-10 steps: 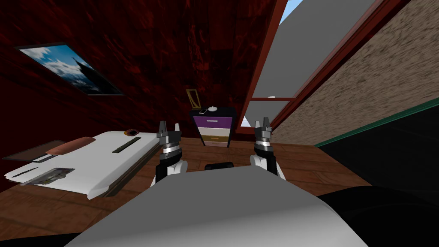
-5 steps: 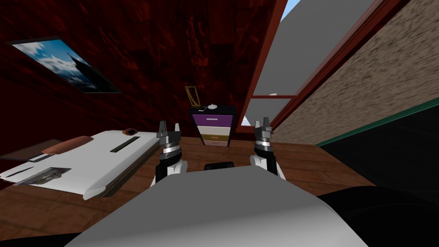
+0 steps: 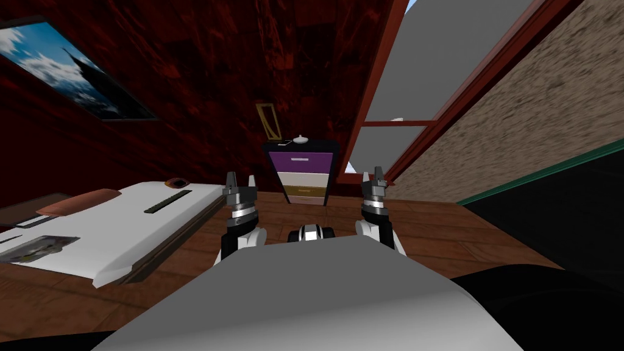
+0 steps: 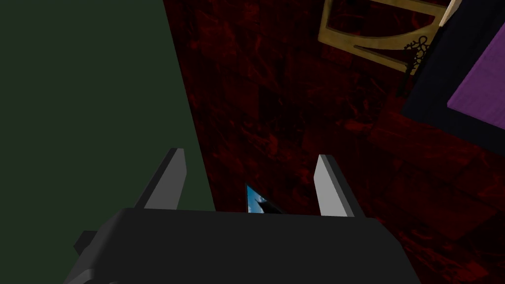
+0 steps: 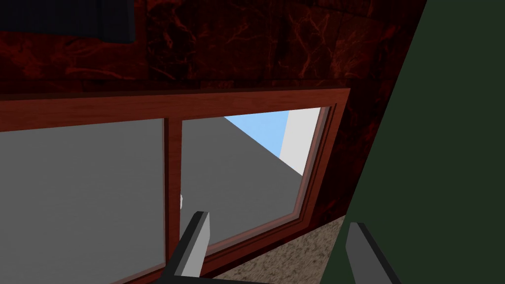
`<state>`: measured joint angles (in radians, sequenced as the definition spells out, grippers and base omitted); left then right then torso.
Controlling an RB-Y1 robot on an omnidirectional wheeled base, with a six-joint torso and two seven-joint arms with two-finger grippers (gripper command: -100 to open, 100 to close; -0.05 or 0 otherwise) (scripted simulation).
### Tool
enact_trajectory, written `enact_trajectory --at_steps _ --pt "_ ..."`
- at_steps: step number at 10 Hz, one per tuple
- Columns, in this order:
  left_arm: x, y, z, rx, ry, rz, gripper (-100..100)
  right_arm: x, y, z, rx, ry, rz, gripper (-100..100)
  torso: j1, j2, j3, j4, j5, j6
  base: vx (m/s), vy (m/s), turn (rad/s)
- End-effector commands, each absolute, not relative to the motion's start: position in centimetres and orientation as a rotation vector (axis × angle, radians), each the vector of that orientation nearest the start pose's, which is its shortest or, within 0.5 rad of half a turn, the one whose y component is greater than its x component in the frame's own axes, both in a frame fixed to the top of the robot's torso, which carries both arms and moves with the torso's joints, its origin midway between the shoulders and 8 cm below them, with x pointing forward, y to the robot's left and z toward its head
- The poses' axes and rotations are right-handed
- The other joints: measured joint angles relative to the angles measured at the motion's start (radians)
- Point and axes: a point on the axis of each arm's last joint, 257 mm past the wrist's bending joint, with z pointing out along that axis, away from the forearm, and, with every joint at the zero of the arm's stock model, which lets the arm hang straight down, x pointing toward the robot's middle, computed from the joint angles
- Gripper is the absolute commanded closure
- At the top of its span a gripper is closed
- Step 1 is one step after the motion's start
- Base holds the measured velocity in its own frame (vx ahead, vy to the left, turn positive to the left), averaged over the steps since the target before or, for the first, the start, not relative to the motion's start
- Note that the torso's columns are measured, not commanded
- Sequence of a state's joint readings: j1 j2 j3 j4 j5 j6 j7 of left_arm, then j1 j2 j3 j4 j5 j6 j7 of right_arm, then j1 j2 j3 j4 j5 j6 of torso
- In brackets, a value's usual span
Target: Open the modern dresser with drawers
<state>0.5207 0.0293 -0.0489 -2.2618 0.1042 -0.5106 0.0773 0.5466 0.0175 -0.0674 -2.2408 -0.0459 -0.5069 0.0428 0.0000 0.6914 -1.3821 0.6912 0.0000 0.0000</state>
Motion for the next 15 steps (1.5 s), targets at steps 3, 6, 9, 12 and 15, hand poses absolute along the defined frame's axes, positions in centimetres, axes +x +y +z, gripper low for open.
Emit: enact_trajectory --at_steps 3,6,9,12,15 --pt "35.8 26.5 0.0 -0.754 0.691 -1.468 -100 33.9 -31.7 -0.6 0.733 0.626 1.187 0 0.000 0.044 -0.094 0.045 0.000 0.000 0.051 -0.011 -0.029" --pt "36.7 26.1 -0.8 -0.779 0.743 -1.459 -100 33.9 -31.7 -0.6 0.733 0.626 1.187 0 0.000 0.045 -0.095 0.046 0.000 0.000 0.096 -0.016 -0.034" --pt "37.5 25.9 -1.7 -0.814 0.781 -1.449 -100 33.9 -31.7 -0.6 0.733 0.626 1.187 0 0.000 0.048 -0.093 0.047 0.000 0.000 0.067 -0.003 -0.033" --pt "38.3 25.7 -2.6 -0.853 0.810 -1.439 -100 33.9 -31.7 -0.6 0.733 0.626 1.187 0 0.000 0.046 -0.094 0.047 0.000 0.000 0.066 -0.012 -0.029" --pt "39.0 25.6 -3.5 -0.893 0.835 -1.429 -100 33.9 -31.7 -0.6 0.733 0.626 1.187 0 0.000 0.047 -0.094 0.047 0.000 0.000 0.065 -0.009 -0.027"
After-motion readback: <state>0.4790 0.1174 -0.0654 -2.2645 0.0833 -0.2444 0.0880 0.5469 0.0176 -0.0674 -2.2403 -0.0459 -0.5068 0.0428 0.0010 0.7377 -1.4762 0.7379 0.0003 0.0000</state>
